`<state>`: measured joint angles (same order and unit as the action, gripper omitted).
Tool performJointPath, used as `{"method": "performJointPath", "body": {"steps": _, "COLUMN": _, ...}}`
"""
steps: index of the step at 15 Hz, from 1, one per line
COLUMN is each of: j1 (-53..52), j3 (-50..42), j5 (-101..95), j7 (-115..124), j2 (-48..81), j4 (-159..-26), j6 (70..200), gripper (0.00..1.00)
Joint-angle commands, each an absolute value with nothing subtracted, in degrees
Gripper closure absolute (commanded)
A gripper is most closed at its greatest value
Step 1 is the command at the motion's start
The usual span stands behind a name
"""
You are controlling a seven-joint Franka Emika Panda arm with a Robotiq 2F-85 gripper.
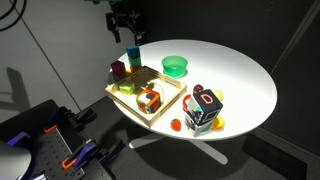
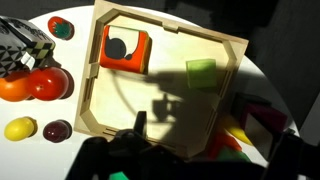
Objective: Put the green block inside the tray and the blue block over the pink block
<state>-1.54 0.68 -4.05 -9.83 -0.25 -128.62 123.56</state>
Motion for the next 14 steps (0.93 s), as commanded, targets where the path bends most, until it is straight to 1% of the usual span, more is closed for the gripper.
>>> {"method": "performJointPath", "body": {"steps": 1, "j1": -1.30, "j3": 0.76, "j5": -5.43, "j7": -7.81, "j2": 2.25, "j4": -125.88, "j6": 123.88, "gripper": 0.00}}
{"method": "performJointPath", "body": {"steps": 2, "j1": -1.36, "j3": 0.87, "j5": -4.05, "j7": -9.52, "j2": 1.05, "j4": -127.91, "j6": 124.27, "gripper": 0.00}}
{"method": "performJointPath", "body": {"steps": 14, "j1": -1.62, "j3": 1.19, "j5": -3.45, "j7": -9.47, "j2": 2.35, "j4": -127.22, "j6": 125.67, "gripper": 0.00}}
